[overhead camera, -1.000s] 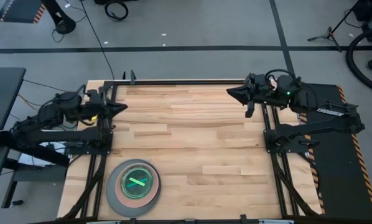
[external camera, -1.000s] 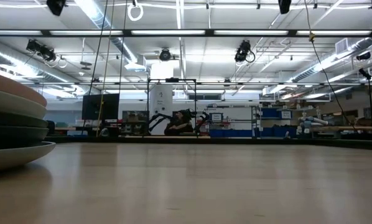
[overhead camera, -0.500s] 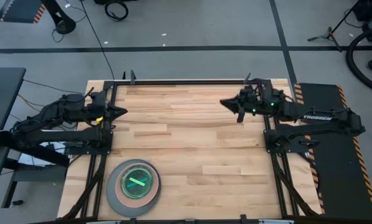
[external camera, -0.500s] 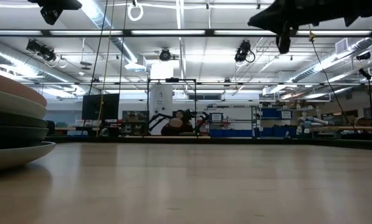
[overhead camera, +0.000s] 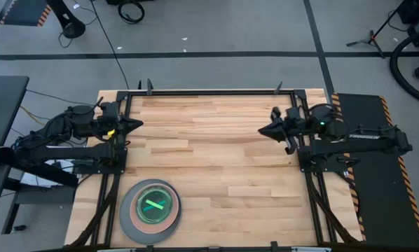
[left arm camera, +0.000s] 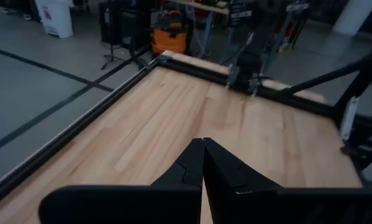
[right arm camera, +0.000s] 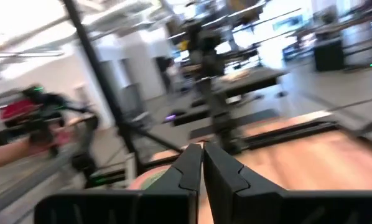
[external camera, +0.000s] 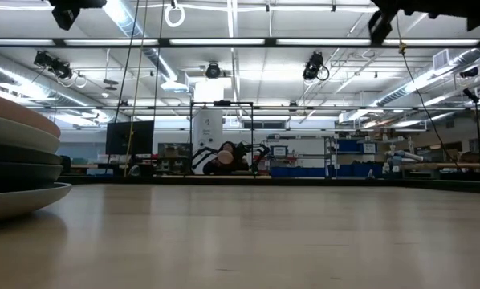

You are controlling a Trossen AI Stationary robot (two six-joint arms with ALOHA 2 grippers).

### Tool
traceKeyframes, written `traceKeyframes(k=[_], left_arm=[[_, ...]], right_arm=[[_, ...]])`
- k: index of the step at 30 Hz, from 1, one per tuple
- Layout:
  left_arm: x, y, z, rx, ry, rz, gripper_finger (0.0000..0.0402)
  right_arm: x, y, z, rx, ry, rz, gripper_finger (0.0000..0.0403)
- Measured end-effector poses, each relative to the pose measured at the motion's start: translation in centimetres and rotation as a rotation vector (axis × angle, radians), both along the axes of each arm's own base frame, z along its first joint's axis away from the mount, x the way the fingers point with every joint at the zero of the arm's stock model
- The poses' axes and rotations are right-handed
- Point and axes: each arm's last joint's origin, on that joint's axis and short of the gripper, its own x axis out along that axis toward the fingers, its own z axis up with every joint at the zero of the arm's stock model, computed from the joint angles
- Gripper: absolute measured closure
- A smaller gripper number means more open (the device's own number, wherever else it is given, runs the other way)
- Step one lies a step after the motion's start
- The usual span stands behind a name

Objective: Stack plastic plates
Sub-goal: Return to Home Position

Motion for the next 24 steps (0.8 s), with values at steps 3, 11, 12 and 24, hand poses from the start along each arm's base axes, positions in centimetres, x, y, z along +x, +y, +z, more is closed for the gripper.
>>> traceKeyframes(k=[3,11,12,24], left_arm=[[0.1,-0.2,0.3,0.011,-0.029,-0.025,0.0388],[0.4,-0.5,0.5,0.045,-0.076,-0.068,0.0388],[0.5,-0.5,0.1,0.045,-0.083,-0.064,0.0388],[3.8,-1.4,-10.3,0.022,-0.297,-0.124,0.0388]], right_arm=[[-1.3,0.3,0.0,-0.012,0.012,-0.105,0.0380],[-4.4,1.5,-0.4,-0.102,0.061,-0.241,0.0385],[-4.7,1.6,-0.3,-0.138,0.043,-0.228,0.0385],[-9.5,2.2,-1.8,-0.224,-0.088,-0.056,0.0385]])
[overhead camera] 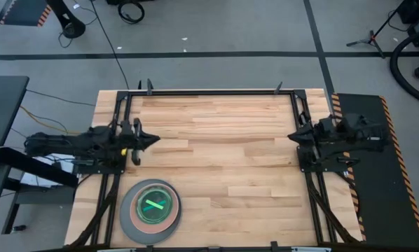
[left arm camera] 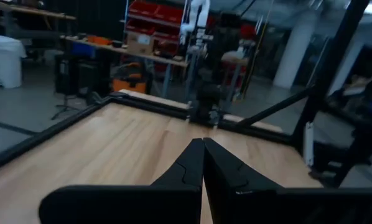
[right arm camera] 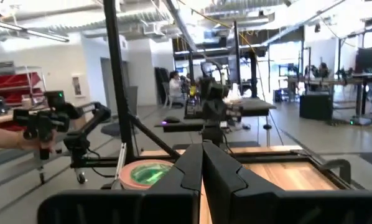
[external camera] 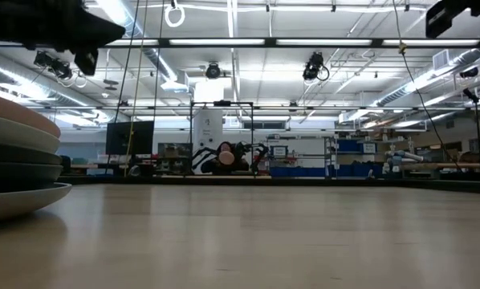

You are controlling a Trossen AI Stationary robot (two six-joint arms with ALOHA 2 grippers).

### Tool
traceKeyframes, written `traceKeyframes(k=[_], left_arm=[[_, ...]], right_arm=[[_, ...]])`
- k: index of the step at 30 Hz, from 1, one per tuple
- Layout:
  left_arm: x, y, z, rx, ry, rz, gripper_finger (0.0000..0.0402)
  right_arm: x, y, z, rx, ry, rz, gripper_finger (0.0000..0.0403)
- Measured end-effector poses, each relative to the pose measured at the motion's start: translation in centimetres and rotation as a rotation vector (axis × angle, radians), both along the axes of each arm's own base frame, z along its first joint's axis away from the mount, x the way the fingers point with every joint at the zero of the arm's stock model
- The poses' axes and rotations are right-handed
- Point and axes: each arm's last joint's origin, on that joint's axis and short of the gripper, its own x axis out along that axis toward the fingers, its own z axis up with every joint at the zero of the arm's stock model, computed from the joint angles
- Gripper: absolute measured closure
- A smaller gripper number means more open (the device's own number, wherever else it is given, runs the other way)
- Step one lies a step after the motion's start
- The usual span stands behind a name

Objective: Stack plastic plates
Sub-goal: Return to Home Position

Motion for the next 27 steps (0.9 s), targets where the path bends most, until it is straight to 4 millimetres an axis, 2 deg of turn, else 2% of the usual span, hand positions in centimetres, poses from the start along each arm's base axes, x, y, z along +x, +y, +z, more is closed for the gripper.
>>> traceKeyframes(k=[4,8,12,17,19,27], left_arm=[[-0.2,-0.1,-1.7,-0.025,-0.085,-0.015,0.0388],[-1.1,-0.1,-1.8,-0.029,-0.138,0.001,0.0388],[-2.6,0.2,-1.4,0.022,-0.195,0.076,0.0388],[-2.7,0.5,-1.6,0.128,-0.128,0.208,0.0388],[-2.6,0.6,-2.4,0.135,-0.077,0.222,0.0388],[-2.3,0.2,-3.9,0.101,0.058,0.081,0.0388]], right_arm=[[1.0,0.1,-1.7,-0.027,0.016,-0.015,0.0385],[2.3,0.2,-3.8,0.033,0.050,-0.001,0.0385],[3.1,0.4,-5.4,0.086,-0.025,0.040,0.0385],[4.2,0.6,-8.6,0.114,-0.050,0.047,0.0385],[4.5,0.6,-9.6,0.128,0.024,0.047,0.0385],[4.9,1.1,-11.1,0.283,0.205,0.123,0.0385]])
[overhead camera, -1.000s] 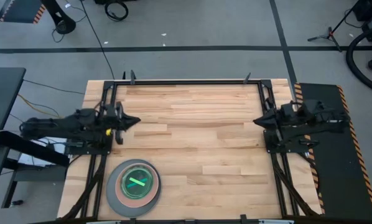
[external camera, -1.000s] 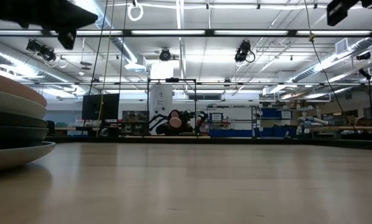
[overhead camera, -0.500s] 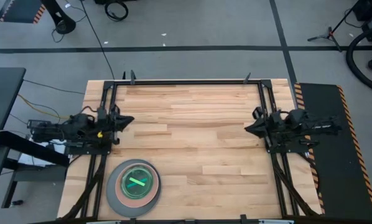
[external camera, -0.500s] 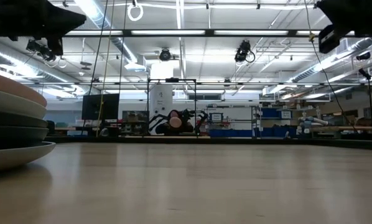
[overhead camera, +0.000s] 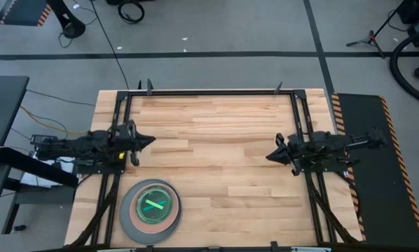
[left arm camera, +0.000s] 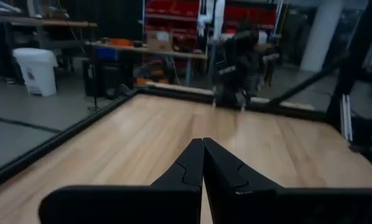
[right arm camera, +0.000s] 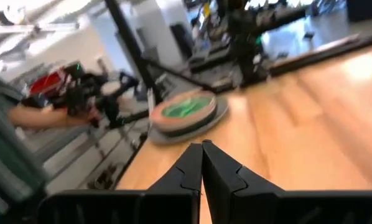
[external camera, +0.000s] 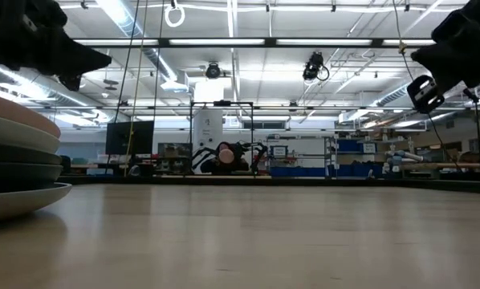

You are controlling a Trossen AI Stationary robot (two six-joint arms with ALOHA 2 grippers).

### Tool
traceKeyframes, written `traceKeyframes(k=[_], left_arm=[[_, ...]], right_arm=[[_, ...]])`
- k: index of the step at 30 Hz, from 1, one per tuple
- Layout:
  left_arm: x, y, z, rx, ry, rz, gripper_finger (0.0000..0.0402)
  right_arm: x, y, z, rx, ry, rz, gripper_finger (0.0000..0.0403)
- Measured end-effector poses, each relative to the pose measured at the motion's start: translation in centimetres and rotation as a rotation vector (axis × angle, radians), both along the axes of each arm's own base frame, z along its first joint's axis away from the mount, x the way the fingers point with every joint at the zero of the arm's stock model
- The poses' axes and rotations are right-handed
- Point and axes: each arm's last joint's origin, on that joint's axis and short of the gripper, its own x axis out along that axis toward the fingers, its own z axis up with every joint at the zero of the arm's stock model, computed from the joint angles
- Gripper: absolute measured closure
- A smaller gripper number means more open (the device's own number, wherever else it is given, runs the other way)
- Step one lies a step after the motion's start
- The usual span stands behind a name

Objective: Stack plastic plates
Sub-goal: Return to Home Position

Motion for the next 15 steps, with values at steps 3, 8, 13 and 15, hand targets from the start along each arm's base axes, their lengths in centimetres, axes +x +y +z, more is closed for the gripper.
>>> traceKeyframes(k=[3,8,13,15], left_arm=[[0.0,-0.1,-0.2,0.018,0.024,-0.033,0.0388],[0.2,-0.4,-0.4,0.099,0.030,-0.147,0.0388],[1.2,-0.6,-2.7,0.114,-0.054,-0.190,0.0388],[1.2,-0.7,-2.7,0.104,-0.054,-0.204,0.0388]], right_arm=[[0.1,0.2,-0.4,-0.019,0.041,0.029,0.0385],[0.2,0.3,-0.4,-0.022,0.045,0.034,0.0385],[0.2,0.3,-0.3,-0.023,0.038,0.035,0.0385],[0.1,0.3,-0.3,-0.023,0.035,0.035,0.0385]])
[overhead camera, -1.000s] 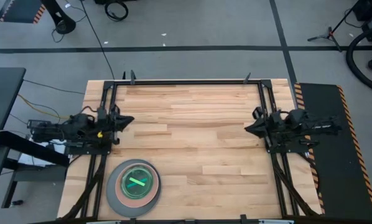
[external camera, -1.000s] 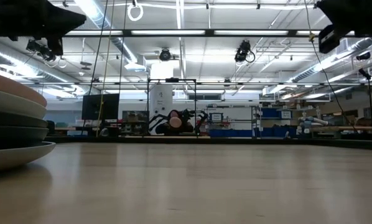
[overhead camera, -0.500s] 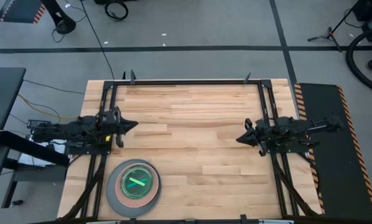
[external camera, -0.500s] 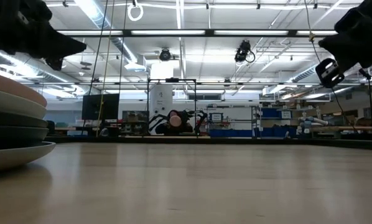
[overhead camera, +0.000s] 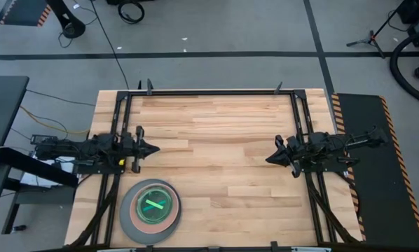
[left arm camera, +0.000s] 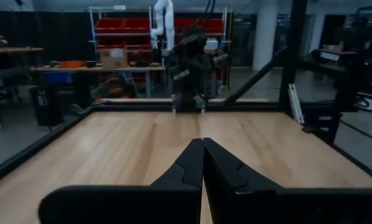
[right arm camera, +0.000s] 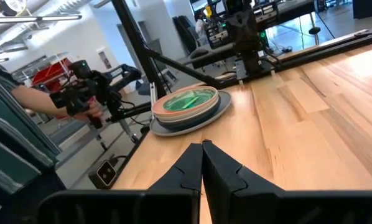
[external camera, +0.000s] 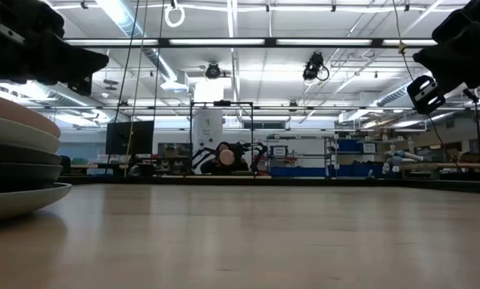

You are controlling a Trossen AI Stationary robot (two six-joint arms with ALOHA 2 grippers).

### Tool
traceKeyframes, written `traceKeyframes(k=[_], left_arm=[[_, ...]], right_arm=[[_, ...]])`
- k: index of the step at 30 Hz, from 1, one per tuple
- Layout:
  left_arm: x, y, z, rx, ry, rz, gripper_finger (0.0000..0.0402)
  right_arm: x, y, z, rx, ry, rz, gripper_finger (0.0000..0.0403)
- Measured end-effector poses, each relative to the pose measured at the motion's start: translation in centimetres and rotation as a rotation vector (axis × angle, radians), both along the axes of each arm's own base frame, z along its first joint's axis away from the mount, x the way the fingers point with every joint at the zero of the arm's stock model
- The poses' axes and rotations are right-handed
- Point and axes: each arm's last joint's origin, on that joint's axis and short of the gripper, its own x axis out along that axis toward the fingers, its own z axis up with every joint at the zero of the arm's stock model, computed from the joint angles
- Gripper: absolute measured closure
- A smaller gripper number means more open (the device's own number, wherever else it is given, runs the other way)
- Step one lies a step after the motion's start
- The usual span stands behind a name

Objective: Stack plastic plates
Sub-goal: Return to Home Position

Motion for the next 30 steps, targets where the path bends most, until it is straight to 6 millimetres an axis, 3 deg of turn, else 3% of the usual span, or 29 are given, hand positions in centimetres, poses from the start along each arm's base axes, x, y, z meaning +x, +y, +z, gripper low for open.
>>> traceKeyframes(k=[5,12,30], left_arm=[[0.01,-0.11,0.06,-0.016,-0.006,-0.031,0.0388],[0.06,-0.40,-0.36,-0.270,0.047,-0.140,0.0388],[0.05,-0.41,-0.09,-0.231,0.015,-0.144,0.0388]], right_arm=[[0.00,0.00,0.03,0.001,-0.003,0.000,0.0385],[0.00,0.00,0.05,0.001,-0.005,0.000,0.0385],[0.00,0.00,0.06,0.001,-0.006,0.000,0.0385]])
